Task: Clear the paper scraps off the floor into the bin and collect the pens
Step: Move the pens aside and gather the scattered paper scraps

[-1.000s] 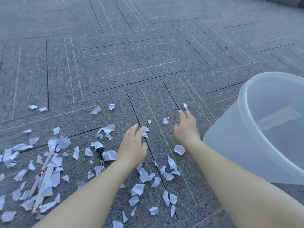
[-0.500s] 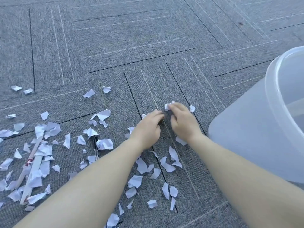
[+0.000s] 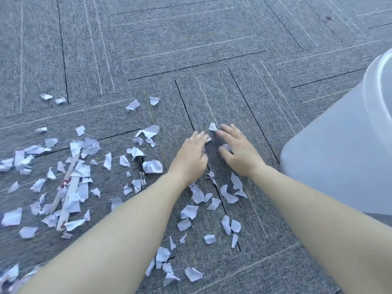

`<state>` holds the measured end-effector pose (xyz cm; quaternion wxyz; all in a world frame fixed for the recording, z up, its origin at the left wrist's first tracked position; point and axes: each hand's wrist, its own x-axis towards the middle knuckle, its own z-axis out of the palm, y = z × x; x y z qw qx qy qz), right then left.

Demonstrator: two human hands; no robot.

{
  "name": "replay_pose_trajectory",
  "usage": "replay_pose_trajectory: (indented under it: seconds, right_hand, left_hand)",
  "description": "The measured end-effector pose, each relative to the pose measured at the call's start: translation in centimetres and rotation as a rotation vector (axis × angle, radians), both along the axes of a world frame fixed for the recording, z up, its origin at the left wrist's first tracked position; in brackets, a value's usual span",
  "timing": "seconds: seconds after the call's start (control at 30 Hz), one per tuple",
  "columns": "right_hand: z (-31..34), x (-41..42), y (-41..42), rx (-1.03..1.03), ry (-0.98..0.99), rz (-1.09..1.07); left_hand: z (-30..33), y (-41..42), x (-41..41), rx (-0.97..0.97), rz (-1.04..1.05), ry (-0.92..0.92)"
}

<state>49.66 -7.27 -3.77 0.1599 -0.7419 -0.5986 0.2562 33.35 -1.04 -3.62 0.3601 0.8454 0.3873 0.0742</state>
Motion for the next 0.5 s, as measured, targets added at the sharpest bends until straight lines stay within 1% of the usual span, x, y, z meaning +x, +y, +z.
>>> replay_pose_trajectory:
  seconds: [0.07,0.17,0.2,0.23,0.3,0.33,0.37,0.43,0.5]
  right_hand:
    - [0.7,-2.0,-2.1,0.099,0.052,0.067]
    - [1.1,-2.7,-3.4,0.273,0.005,0.016]
    - [1.0,-2.2,-3.0,0.267,-0.027,-0.034]
    - [0.7,-1.8,-2.4,0.209,-0.066,-0.084]
    - [0.0,-1.0,-1.3,0.035,-0.153,-0.117]
    - [-0.4,-0.9,-1.2,-0.022,-0.168,-0.101]
    - [-0.7,-1.0,-1.5,-0.036,-0.152,-0.074]
    - [-0.6,-2.0,-3.5,0.009,-0.054,0.003]
    - [-0.4,-3.5,-6.3,0.052,0.034,0.094]
  left_hand:
    - [0.5,-1.5,-1.5,-0.006,-0.084,-0.097]
    - [0.8,-2.9,-4.5,0.137,-0.057,-0.15]
    - [0.5,-2.7,-5.1,0.186,-0.025,-0.143]
    - [0.2,-2.6,-5.5,0.209,0.014,-0.108]
    - [-0.2,-2.5,-5.6,0.173,0.065,0.025]
    - [-0.4,-2.6,-5.4,0.143,0.058,0.083]
    - [-0.5,-2.9,-5.1,0.117,0.037,0.103]
    - [-0.8,-4.4,-5.0,0.076,-0.048,0.06]
    - [-0.7,-6.4,-5.6,0.048,-0.161,-0.036]
